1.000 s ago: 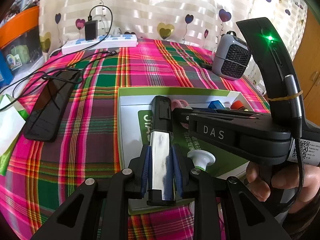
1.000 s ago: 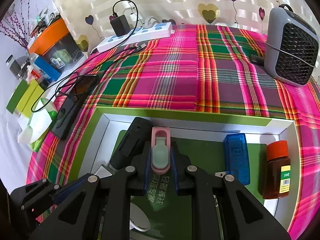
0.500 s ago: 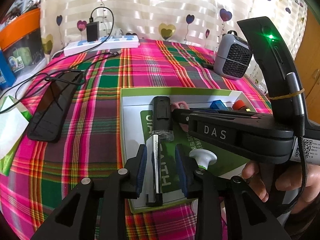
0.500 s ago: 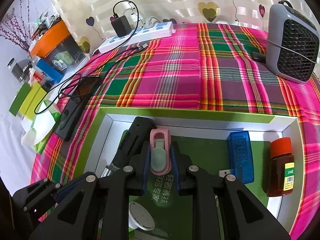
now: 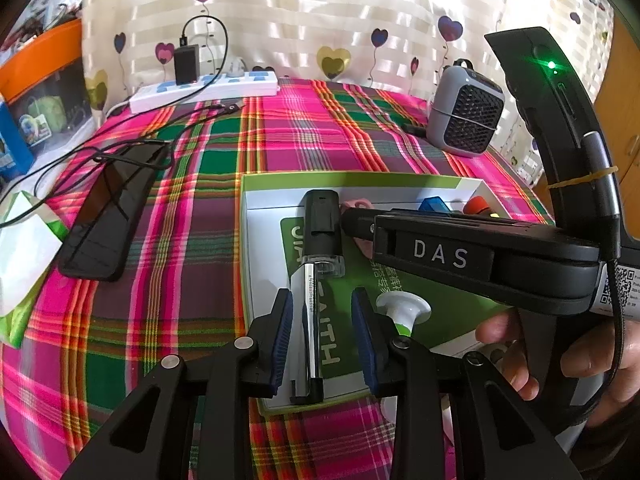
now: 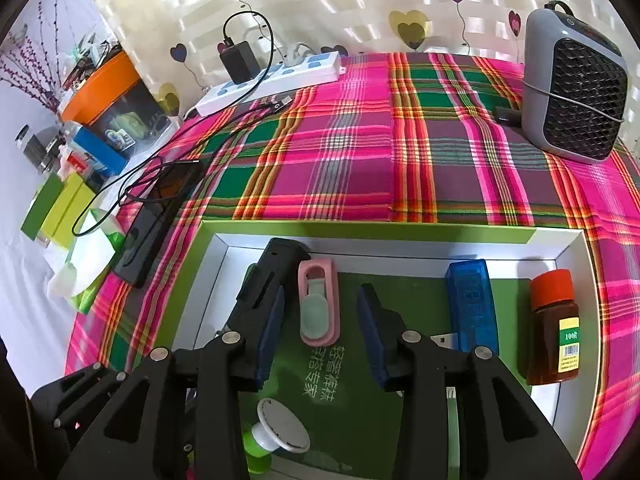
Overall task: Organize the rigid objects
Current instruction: 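Open the right tool to drop the pink clip in the box while the left tool releases the silver bar, then withdraw both tools from the box toward the remaining items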
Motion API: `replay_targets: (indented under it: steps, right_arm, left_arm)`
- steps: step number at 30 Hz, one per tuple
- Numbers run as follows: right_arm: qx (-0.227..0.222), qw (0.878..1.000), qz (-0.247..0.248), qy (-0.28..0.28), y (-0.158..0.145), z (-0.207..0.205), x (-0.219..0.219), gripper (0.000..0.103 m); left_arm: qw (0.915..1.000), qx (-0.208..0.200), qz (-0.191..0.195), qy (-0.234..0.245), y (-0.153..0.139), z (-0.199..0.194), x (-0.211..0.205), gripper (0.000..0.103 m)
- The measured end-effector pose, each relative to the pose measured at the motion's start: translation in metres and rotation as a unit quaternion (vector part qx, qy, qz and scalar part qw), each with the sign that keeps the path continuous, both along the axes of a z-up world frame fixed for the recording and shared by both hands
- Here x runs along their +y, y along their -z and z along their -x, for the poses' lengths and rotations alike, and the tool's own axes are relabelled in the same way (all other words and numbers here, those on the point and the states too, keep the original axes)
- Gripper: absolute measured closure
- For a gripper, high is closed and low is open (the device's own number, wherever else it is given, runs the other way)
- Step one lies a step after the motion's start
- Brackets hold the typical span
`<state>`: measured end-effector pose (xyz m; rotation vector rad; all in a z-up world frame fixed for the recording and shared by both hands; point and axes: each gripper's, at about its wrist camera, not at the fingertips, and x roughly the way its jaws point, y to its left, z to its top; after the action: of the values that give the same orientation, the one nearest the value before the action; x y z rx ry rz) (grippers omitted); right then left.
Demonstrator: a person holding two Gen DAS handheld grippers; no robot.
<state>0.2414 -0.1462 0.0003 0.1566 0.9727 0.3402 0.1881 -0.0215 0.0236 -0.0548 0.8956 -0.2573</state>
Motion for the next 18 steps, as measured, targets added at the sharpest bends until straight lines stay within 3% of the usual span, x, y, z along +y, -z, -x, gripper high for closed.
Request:
replay_targets:
  steps: [18]
  right_arm:
    - [-0.024,1.000,0.012,0.005,-0.009,0.031,-0.004,0.063]
  left_arm:
    - [0.9998,-0.017,-0.003,-0.006,-0.014,0.027,0.001,0.070]
